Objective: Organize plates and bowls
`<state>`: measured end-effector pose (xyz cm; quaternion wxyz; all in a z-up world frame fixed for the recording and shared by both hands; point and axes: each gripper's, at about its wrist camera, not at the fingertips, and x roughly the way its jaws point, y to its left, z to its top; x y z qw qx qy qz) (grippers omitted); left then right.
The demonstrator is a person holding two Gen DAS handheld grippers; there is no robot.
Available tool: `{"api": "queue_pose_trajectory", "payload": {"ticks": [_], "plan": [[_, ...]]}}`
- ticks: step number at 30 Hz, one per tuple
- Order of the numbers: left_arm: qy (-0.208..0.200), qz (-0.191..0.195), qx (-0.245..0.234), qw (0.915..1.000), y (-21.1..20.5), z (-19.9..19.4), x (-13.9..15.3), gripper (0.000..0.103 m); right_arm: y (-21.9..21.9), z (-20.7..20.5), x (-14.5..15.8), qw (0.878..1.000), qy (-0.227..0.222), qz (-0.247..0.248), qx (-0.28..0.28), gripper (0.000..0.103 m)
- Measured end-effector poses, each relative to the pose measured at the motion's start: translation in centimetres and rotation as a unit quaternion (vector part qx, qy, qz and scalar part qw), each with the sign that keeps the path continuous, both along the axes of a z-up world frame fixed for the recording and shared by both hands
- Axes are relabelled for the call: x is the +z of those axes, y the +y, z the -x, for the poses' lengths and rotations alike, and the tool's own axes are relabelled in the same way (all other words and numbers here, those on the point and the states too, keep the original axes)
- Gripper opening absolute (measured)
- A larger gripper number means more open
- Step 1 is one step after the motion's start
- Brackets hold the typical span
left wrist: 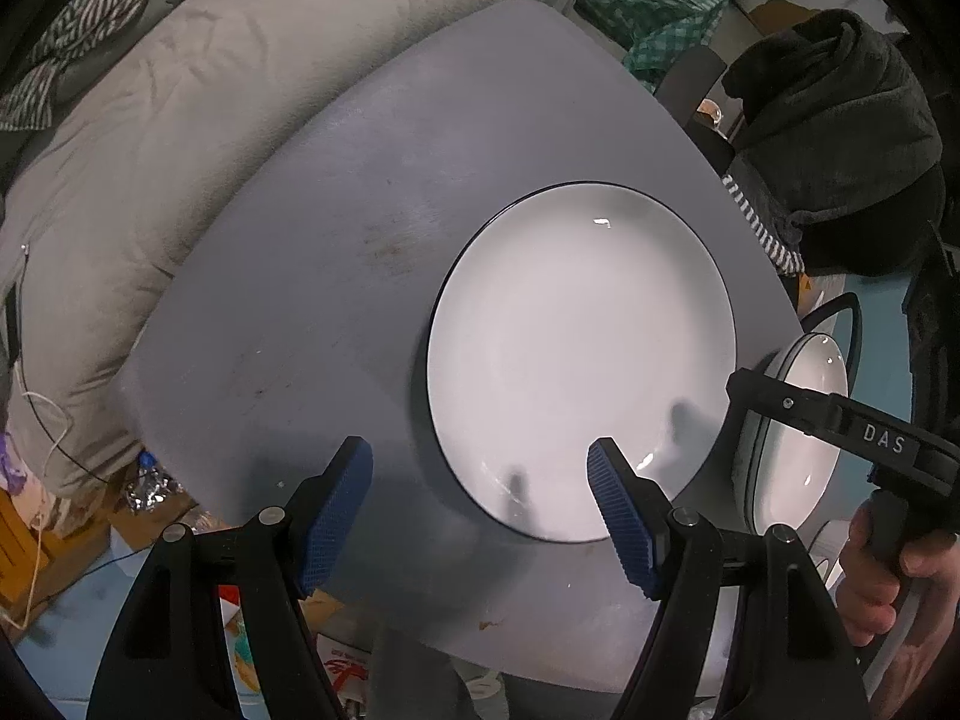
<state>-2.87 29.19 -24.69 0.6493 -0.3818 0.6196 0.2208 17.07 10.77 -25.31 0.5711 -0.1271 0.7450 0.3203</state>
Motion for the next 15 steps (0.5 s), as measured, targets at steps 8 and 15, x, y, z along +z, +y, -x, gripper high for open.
{"api": "queue_pose_trajectory", "payload": {"ticks": [8,15], "plan": [[-0.018,0.043,0.031,0.9984,1.5,0.4,-2.2,0.076,1.7,0.3,-0.9,1.0,-0.005,-0.008,0.029,0.058],[-0.028,0.08,0.056,0.9949,2.9,0.5,-3.8,0.059,2.7,0.5,-1.6,0.999,-0.002,-0.014,0.052,0.05]]}}
